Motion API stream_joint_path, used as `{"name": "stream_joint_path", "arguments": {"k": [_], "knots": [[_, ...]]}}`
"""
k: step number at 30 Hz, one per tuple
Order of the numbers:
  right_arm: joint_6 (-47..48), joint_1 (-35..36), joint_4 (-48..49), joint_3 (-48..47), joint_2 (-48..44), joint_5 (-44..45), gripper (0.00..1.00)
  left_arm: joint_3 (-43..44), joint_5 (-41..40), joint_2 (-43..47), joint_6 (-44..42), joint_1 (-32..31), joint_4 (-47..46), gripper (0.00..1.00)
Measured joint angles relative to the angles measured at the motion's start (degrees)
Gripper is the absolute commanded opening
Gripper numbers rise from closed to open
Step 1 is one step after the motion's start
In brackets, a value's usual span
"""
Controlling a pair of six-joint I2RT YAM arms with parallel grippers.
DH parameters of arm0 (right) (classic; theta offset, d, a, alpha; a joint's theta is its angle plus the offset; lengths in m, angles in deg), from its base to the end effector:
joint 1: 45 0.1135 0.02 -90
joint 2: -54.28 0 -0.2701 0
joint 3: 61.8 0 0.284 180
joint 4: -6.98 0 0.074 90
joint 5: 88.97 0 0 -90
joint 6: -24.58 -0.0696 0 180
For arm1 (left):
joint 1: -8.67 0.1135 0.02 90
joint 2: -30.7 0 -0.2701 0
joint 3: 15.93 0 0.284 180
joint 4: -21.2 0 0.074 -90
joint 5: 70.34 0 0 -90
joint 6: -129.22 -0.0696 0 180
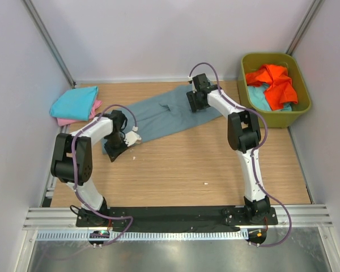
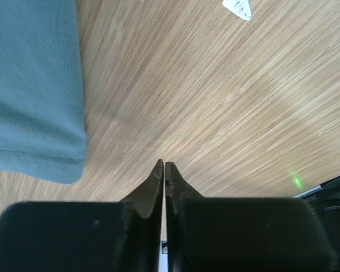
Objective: Fold and stack the t-shirts
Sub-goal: Fold the tshirt
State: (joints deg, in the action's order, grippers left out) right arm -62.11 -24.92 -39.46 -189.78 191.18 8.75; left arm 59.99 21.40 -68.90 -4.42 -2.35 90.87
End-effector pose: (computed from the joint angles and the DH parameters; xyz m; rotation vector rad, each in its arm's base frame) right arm 0.5471 0.1900 0.1364 -0.4597 2.4827 -0.0537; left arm 0.3105 -0.0626 0.1224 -1.4189 -2.7486 0.0705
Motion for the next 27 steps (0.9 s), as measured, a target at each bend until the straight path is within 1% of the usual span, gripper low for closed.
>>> {"name": "stream_joint_path", "arguments": {"k": [2,3,4,6,7,15,19,22,23,25,26,27], "knots": [[0.02,0.00,0.00,-0.04,0.02,0.02,0.66,0.00,-0.55,0.00,0.33,0.00,-0.11,0.28],[0.04,0.00,0.00,-0.04,0.02,0.04,0.66,0.00,-1.09,0.00,0.70,0.00,-0.26,0.42],[0.07,0.00,0.00,-0.04,0.02,0.04,0.66,0.00,-1.70,0.00,0.66,-0.02,-0.48,0.50],[0.09,0.00,0.02,-0.04,0.02,0.04,0.66,0.00,-3.30,0.00,0.85,-0.11,-1.40,0.54],[0.11,0.00,0.02,-0.04,0.02,0.04,0.66,0.00,-4.17,0.00,0.76,-0.11,-1.92,0.55],[0.24,0.02,0.09,-0.02,0.02,0.04,0.67,-0.15,-8.79,-0.35,-1.55,0.42,-8.33,0.54],[0.55,0.11,0.20,0.04,0.02,0.09,0.67,0.11,-9.92,-3.32,-2.03,1.88,-10.84,0.47],[0.85,0.11,0.37,0.09,0.02,0.11,0.67,1.99,-11.13,-5.92,-2.21,3.26,-10.10,0.37],[0.92,0.11,0.39,0.09,0.02,0.15,0.67,2.60,-11.26,-6.45,-2.56,3.58,-10.14,0.30],[1.07,0.15,0.44,0.11,0.02,0.28,0.67,2.86,-11.50,-6.71,-2.97,3.89,-10.32,0.22],[1.14,0.20,0.48,0.13,0.02,0.37,0.67,2.95,-11.67,-6.80,-3.13,3.93,-10.47,0.13],[1.16,0.24,0.57,0.15,0.02,0.55,0.67,3.04,-11.78,-6.84,-3.28,4.00,-10.56,0.08]]}}
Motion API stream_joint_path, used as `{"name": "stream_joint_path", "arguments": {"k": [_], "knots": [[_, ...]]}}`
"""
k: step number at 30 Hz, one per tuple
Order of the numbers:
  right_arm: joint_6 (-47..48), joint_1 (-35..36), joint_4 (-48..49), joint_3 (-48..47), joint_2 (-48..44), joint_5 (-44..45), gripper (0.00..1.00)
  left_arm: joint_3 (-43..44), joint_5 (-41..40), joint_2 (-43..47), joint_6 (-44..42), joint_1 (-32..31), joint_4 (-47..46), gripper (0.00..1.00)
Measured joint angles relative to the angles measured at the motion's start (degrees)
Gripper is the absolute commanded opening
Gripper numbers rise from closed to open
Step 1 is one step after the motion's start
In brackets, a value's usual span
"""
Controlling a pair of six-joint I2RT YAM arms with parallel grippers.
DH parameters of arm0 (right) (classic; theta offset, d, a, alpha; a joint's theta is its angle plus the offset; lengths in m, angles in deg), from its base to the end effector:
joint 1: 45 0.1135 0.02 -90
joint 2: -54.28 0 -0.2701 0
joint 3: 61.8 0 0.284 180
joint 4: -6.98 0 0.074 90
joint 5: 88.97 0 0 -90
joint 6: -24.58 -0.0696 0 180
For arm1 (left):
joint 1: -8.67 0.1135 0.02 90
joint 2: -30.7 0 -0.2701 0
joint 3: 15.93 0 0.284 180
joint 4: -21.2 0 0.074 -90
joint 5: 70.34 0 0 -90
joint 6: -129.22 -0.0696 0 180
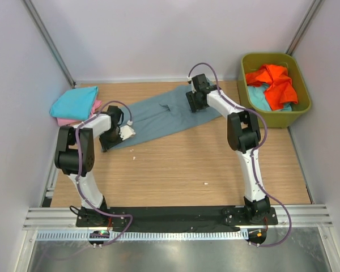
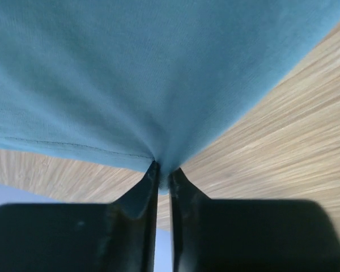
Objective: Fold and stack the t-shirts
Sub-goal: Fold the tshirt
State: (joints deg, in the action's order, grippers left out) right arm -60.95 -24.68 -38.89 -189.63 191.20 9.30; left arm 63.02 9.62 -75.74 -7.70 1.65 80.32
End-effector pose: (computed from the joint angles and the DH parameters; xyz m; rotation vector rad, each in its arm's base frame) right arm 0.5471 0.1919 0.1361 -0.4840 2.4698 -0.0707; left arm 0.3556 -0.0316 0.0992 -1.4095 -2.7878 -0.2895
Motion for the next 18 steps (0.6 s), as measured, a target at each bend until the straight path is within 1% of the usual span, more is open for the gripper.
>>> {"name": "stream_joint_path", "arguments": {"k": [1,2,6,8,11,14,18], "knots": [[0.00,0.07,0.09,0.02,0.00,0.17,0.67,0.07,-0.13,0.00,-0.26,0.02,-0.04,0.03],[0.04,0.11,0.20,0.04,0.00,0.31,0.67,0.13,-0.11,0.00,-0.37,0.00,0.02,0.00],[0.28,0.20,0.33,0.02,0.00,0.92,0.67,0.17,0.87,0.37,-0.66,-1.05,1.49,0.00],[0.50,0.20,0.35,-0.63,0.44,1.44,0.67,-0.22,2.69,1.27,-0.92,-3.54,3.72,0.00],[0.81,0.20,0.63,-3.89,2.62,1.88,0.67,-0.63,6.80,3.72,-1.51,-10.64,9.31,0.00],[0.87,0.20,0.92,-8.02,5.31,1.90,0.67,-0.52,11.23,5.90,-1.36,-19.67,14.49,0.00],[0.76,0.20,1.55,-13.79,9.07,1.84,0.67,-0.09,15.82,5.88,0.37,-30.25,20.06,0.00]]}}
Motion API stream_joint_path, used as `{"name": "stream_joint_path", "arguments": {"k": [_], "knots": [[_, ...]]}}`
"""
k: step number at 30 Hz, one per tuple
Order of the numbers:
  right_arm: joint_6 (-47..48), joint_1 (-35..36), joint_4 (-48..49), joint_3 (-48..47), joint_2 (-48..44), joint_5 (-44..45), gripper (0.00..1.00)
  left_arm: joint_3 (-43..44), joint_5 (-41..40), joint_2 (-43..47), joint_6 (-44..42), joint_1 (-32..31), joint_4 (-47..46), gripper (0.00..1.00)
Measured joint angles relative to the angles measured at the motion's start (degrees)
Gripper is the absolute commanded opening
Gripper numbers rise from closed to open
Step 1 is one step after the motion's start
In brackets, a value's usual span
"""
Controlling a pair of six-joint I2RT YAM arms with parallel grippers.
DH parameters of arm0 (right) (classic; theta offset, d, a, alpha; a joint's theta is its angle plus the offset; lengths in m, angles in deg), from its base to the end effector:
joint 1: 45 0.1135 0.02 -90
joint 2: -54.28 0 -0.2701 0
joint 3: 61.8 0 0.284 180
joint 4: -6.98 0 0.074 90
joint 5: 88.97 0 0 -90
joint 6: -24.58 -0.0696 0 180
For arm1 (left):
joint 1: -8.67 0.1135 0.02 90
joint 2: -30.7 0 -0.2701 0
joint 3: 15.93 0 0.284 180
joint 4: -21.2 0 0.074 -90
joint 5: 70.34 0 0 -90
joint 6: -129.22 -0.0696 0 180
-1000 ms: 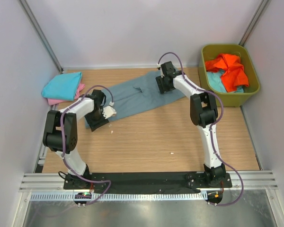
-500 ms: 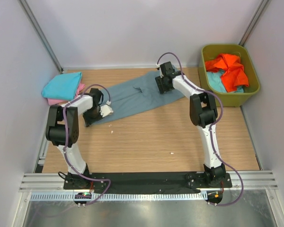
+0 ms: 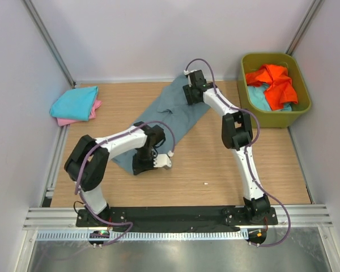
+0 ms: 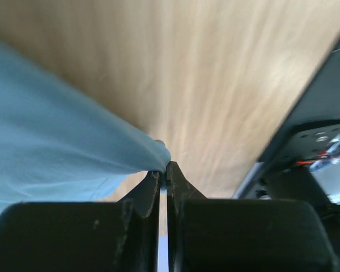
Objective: Fold and stack the t-shirts
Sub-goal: Fold the tshirt
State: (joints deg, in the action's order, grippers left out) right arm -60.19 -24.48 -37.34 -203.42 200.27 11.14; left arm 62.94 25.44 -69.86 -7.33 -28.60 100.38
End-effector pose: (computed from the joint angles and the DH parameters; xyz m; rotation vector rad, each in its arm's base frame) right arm 0.5860 0.2063 0.1359 -0.4575 2.3611 -0.0902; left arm 0.2396 -0.1911 0.1334 -1.9639 -2.2092 0.1715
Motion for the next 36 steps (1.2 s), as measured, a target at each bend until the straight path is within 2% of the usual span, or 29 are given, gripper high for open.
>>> {"name": "stream_joint_path", "arguments": {"k": [5,14,20,25,36], "knots": [[-0.09,0.26,0.55,-5.40,3.41,-0.44,0.70,5.31,4.11,-4.17,3.82,-9.75,3.30,0.00],[-0.70,0.81,2.36,-13.05,8.50,-1.36,0.70,21.92,7.21,-20.31,7.21,-19.58,4.85,0.00],[-1.18,0.83,2.27,-13.94,9.01,-2.86,0.70,25.62,7.34,-22.29,8.37,-26.80,4.35,0.00],[-1.31,1.27,1.86,-14.03,9.01,-4.00,0.71,27.87,7.74,-23.89,10.73,-29.79,4.07,0.00],[-1.07,0.72,1.60,-12.96,8.26,-6.08,0.71,39.39,7.30,-30.69,14.29,-32.22,7.56,0.00]]}}
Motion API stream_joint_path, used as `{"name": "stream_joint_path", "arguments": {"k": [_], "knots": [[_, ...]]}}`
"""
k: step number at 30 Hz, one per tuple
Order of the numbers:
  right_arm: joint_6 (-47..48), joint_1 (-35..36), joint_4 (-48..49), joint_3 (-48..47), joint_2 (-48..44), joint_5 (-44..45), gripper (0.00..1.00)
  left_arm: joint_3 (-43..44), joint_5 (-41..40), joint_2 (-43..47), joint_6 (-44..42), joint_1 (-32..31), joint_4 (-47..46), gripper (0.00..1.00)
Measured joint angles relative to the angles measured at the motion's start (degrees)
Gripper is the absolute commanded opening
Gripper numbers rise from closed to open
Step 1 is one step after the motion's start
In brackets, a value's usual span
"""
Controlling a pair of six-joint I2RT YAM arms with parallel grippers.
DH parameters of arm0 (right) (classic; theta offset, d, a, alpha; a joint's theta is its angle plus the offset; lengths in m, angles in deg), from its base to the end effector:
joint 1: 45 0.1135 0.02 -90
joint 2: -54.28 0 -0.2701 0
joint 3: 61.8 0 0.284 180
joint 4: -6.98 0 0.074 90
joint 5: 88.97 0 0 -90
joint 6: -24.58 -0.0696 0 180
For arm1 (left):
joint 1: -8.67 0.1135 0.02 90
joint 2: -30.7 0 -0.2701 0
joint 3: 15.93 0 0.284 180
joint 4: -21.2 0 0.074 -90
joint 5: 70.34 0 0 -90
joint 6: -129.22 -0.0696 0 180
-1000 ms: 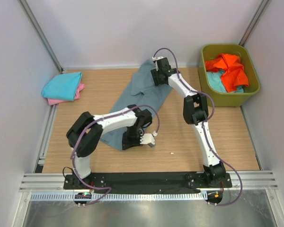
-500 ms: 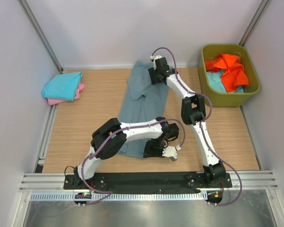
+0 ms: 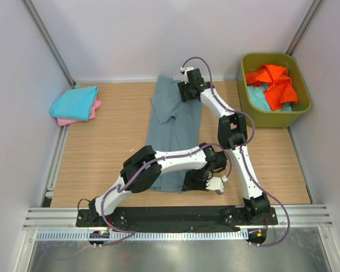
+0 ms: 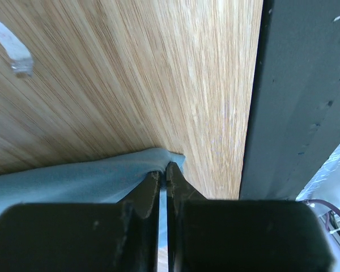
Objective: Fold and stack the t-shirts
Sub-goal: Fold the tshirt
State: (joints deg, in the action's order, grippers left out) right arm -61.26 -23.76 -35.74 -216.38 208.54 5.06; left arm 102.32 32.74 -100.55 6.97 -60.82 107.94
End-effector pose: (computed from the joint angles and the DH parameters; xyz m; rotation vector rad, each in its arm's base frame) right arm 0.6106 0.2321 0.1357 -0.4727 2.2607 0.0709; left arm 0.1432 -0.4278 0.1129 -2.2309 -1.8515 0.2361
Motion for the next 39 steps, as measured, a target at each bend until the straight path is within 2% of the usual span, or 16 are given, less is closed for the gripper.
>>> {"name": "stream_joint_path", "arguments": {"k": [11,14,18,20,21,24,29,31,32,33,35,39], "knots": [[1.66,-0.72,-2.10,3.41,-5.35,1.88,0.74,3.91,-1.11,-2.16,1.68,-1.51,0.50,0.00],[1.79,-1.36,-2.62,6.12,-10.62,3.23,0.75,5.99,-1.09,-3.30,2.10,-1.75,1.14,0.00],[0.66,-3.17,-3.43,11.13,-22.88,3.50,0.75,8.59,-1.11,-4.74,2.54,-1.79,1.75,0.00],[-0.42,-4.83,-3.45,14.03,-30.32,2.95,0.75,10.38,-1.27,-5.68,3.08,-1.86,2.21,0.11],[-1.07,-5.90,-3.32,16.13,-34.62,2.47,0.75,11.34,-1.46,-6.16,3.21,-1.92,2.38,0.27],[-2.82,-9.16,-3.19,22.16,-47.12,1.18,0.75,13.22,-1.75,-7.02,3.50,-2.34,1.86,0.44],[-5.95,-13.49,-2.86,33.11,-62.36,-1.22,0.75,13.92,-2.10,-6.40,4.09,-3.85,0.31,0.64],[-7.56,-14.56,-3.37,38.12,-66.58,-2.73,0.75,14.03,-2.34,-5.53,4.74,-4.55,-0.17,0.67],[-8.44,-15.17,-3.89,40.72,-68.37,-3.72,0.75,14.05,-2.62,-4.57,5.11,-4.90,-0.20,0.74],[-9.42,-15.78,-5.20,43.45,-70.25,-4.79,0.75,13.99,-3.37,-3.06,5.68,-5.11,-0.24,0.98],[-11.69,-16.79,-7.74,48.37,-73.70,-7.06,0.74,11.47,-5.55,2.73,7.74,-5.44,-2.40,1.00],[-16.96,-17.86,-12.50,61.59,-83.32,-13.55,0.70,2.82,-8.24,21.88,12.28,-3.26,-4.57,1.00]]}}
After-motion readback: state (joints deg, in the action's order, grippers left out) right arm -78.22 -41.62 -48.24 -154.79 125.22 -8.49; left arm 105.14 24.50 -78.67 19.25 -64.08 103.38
